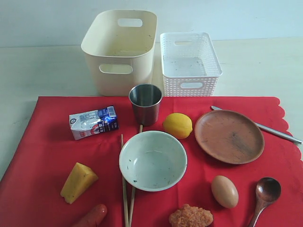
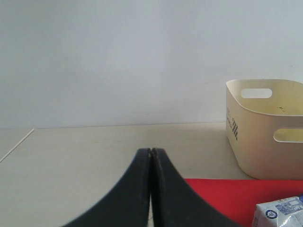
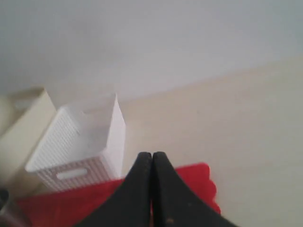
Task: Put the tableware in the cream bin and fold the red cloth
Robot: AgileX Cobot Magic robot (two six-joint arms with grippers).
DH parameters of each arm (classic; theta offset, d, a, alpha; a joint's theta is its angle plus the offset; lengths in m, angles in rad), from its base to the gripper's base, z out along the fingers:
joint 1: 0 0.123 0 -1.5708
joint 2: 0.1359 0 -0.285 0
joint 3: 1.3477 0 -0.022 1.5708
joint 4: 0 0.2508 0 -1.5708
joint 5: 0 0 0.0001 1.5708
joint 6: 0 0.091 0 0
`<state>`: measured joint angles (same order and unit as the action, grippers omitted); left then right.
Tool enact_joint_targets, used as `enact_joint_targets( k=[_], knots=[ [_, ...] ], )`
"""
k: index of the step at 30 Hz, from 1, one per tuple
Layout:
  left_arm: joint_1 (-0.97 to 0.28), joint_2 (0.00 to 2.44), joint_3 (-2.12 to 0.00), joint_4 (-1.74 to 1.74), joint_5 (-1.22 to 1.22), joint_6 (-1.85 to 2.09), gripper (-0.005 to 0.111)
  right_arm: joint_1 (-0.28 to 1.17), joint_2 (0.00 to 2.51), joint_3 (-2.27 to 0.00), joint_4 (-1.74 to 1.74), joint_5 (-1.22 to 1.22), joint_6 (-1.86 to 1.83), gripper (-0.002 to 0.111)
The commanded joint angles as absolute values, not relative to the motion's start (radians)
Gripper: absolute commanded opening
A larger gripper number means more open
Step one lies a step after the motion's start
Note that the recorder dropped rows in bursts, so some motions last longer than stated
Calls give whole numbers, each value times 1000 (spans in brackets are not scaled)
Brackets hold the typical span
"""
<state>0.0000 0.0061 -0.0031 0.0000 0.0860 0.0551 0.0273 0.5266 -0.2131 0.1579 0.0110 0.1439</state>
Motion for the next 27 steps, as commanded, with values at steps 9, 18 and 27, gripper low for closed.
enact_joint_targets(
  k=[9,18,27],
  knots=[
    [1,0,0,-14,88,56,3,262,1277,-384,153,0,131,0],
    [1,0,0,-14,88,56,3,553,1580,-676,153,30,40,56],
    [1,0,0,-14,88,56,3,588,1746,-808,145,82,-25,72]
  ],
)
